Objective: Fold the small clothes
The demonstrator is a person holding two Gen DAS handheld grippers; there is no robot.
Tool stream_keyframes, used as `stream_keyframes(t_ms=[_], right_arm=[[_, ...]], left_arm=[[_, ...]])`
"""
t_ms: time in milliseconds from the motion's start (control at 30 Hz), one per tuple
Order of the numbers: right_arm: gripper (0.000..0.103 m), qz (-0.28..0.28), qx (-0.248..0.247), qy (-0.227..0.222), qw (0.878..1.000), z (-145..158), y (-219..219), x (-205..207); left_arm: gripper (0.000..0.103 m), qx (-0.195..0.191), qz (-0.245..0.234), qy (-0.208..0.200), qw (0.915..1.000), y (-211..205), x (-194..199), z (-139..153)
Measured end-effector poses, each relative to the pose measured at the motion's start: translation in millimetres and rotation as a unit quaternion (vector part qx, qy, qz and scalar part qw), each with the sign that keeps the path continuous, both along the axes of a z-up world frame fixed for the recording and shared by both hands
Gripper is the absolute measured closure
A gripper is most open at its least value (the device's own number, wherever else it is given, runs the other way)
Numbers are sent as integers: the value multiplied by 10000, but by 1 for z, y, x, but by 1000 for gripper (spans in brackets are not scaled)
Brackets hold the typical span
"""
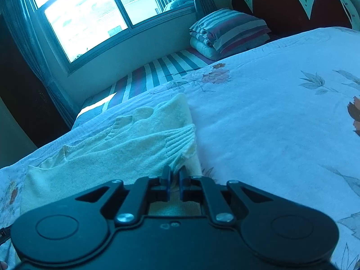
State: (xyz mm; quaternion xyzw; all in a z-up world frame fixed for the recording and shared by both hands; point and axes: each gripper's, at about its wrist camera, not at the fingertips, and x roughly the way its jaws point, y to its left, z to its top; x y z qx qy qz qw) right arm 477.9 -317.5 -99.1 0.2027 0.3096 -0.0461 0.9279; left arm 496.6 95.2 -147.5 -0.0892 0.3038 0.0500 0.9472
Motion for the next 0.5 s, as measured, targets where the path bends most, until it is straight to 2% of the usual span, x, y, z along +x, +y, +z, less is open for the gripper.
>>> stream_keyframes(t_ms=[67, 167, 333, 367, 500], right_arm=[[80, -128, -79, -184, 9997, 9, -5, -9], [87, -85, -159, -481, 9987, 22, -14, -14], [91, 202, -484, -486, 9974, 28, -5, 8], [91, 237, -564, -483, 9970, 29, -2, 11], [91, 355, -707, -402, 9961, 26, 1, 22]], left_arm=[[31, 15, 21, -14, 10000, 6, -10, 7], [31, -81, -100, -431, 9990, 8, -17, 28], [32, -366, -1122, -812, 9897, -30, 35, 51], [32, -316, -1250, -817, 9883, -40, 47, 51], [32, -110, -1348, -574, 9891, -61, 86, 39]])
